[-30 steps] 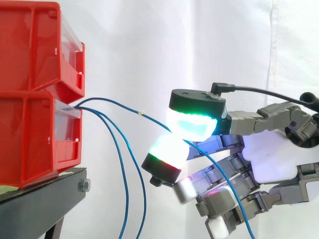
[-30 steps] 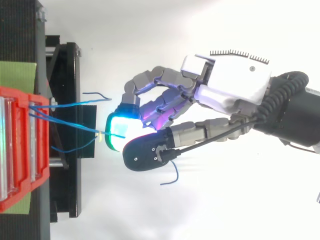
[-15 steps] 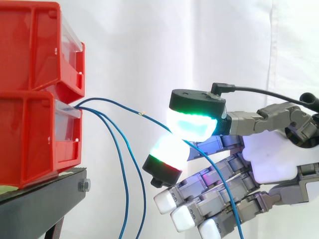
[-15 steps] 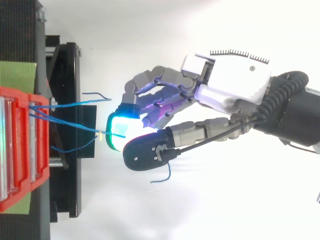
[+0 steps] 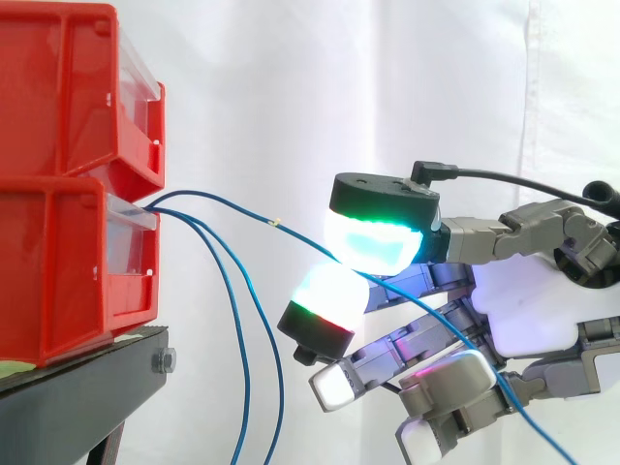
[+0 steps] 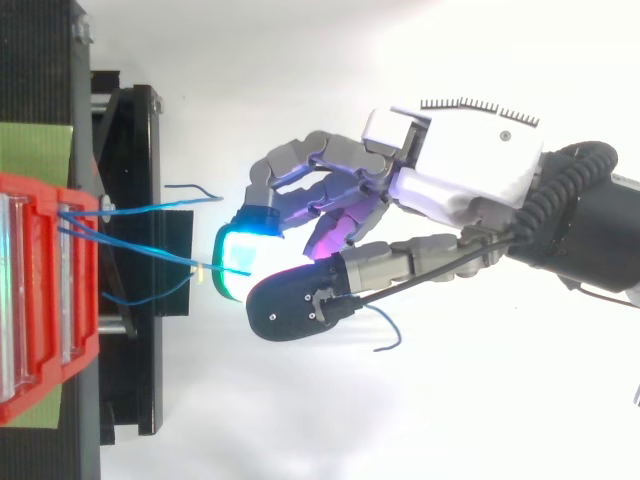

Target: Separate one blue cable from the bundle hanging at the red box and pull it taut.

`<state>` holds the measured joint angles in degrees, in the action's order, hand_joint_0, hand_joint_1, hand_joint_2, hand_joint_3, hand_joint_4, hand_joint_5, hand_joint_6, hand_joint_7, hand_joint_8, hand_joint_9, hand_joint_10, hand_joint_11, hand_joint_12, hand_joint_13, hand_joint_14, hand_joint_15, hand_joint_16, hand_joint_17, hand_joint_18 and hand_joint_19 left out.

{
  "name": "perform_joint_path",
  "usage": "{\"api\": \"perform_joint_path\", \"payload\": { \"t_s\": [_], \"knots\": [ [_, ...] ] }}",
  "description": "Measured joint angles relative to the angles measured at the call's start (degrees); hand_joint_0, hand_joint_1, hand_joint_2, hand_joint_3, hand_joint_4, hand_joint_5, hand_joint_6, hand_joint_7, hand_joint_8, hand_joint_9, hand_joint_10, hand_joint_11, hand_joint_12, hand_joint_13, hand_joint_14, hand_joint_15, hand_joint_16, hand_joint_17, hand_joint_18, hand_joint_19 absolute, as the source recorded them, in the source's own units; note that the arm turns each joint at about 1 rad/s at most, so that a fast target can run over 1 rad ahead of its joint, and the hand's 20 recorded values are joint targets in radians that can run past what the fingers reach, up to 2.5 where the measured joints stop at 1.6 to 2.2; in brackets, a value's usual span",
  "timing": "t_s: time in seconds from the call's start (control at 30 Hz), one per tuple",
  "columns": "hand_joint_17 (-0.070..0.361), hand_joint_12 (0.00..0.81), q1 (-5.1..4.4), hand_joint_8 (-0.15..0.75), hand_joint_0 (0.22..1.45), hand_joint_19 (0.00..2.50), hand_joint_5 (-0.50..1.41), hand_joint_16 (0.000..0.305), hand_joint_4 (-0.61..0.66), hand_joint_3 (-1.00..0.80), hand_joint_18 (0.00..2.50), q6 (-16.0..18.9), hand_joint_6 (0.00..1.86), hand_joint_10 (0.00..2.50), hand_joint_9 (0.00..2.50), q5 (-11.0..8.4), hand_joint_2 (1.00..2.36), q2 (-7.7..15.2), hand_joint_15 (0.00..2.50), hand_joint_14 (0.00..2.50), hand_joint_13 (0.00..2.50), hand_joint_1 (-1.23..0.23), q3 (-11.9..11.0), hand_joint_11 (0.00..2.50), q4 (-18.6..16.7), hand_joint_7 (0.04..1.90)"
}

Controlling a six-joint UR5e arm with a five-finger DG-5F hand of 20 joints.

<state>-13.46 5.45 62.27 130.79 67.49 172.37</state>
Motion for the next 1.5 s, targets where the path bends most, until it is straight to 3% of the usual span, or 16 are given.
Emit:
{"api": "perform_joint_path", "payload": {
  "t_s": [0.13, 0.33, 0.7, 0.9, 1.0, 1.13, 1.2, 1.3, 1.5],
  "knots": [
    [0.103, 0.317, -0.01, 0.305, 0.69, 0.73, -0.21, 0.046, 0.05, -0.36, 0.79, 0.0, 0.89, 0.02, 0.68, -0.03, 1.01, 0.0, 1.45, 0.52, 1.18, -0.67, 0.0, 0.85, 0.0, 0.99],
    [0.105, 0.328, -0.03, 0.309, 0.68, 0.75, -0.21, 0.047, 0.05, -0.36, 0.81, 0.0, 0.89, 0.02, 0.70, -0.05, 1.01, 0.0, 1.46, 0.75, 1.09, -0.67, 0.0, 0.91, 0.1, 0.98],
    [0.102, 0.330, -0.03, 0.312, 0.69, 1.11, -0.21, 0.045, 0.05, -0.36, 0.95, 0.0, 0.89, 0.02, 0.80, 0.00, 1.01, 0.0, 1.33, 1.51, 0.94, -0.67, 0.0, 1.13, 0.0, 0.98],
    [0.098, 0.334, -0.02, 0.292, 0.68, 1.27, -0.21, 0.044, 0.05, -0.37, 1.01, 0.0, 0.89, 0.00, 0.92, 0.11, 1.01, 0.0, 1.24, 1.86, 0.88, -0.68, 0.0, 1.55, 0.0, 0.97],
    [0.096, 0.339, -0.01, 0.275, 0.69, 1.32, -0.21, 0.043, 0.06, -0.38, 1.05, 0.0, 0.89, 0.57, 0.88, 0.12, 1.01, 0.0, 1.28, 2.01, 0.85, -0.67, 0.0, 1.48, 0.0, 0.97],
    [0.093, 0.342, -0.01, 0.273, 0.69, 1.40, -0.21, 0.041, 0.05, -0.38, 1.09, 0.0, 0.89, 0.99, 0.84, 0.10, 1.01, 0.0, 1.27, 2.20, 0.80, -0.68, 0.0, 1.38, 0.0, 0.96],
    [0.088, 0.340, 0.00, 0.277, 0.69, 1.52, -0.21, 0.039, 0.05, -0.38, 1.15, 0.0, 0.89, 1.24, 0.83, 0.07, 1.01, 0.0, 1.25, 2.41, 0.77, -0.68, 0.0, 1.31, 0.0, 0.96],
    [0.083, 0.338, -0.01, 0.274, 0.69, 1.65, -0.21, 0.037, 0.05, -0.39, 1.19, 0.0, 0.89, 1.50, 0.80, 0.09, 1.01, 0.0, 1.23, 2.50, 0.74, -0.68, 0.0, 1.25, 0.0, 0.96],
    [0.084, 0.342, -0.01, 0.277, 0.69, 1.66, -0.21, 0.037, 0.05, -0.39, 1.21, 0.0, 0.89, 1.65, 0.79, 0.12, 1.01, 0.0, 1.25, 2.50, 0.72, -0.68, 0.0, 1.20, 0.0, 0.96]
  ]
}}
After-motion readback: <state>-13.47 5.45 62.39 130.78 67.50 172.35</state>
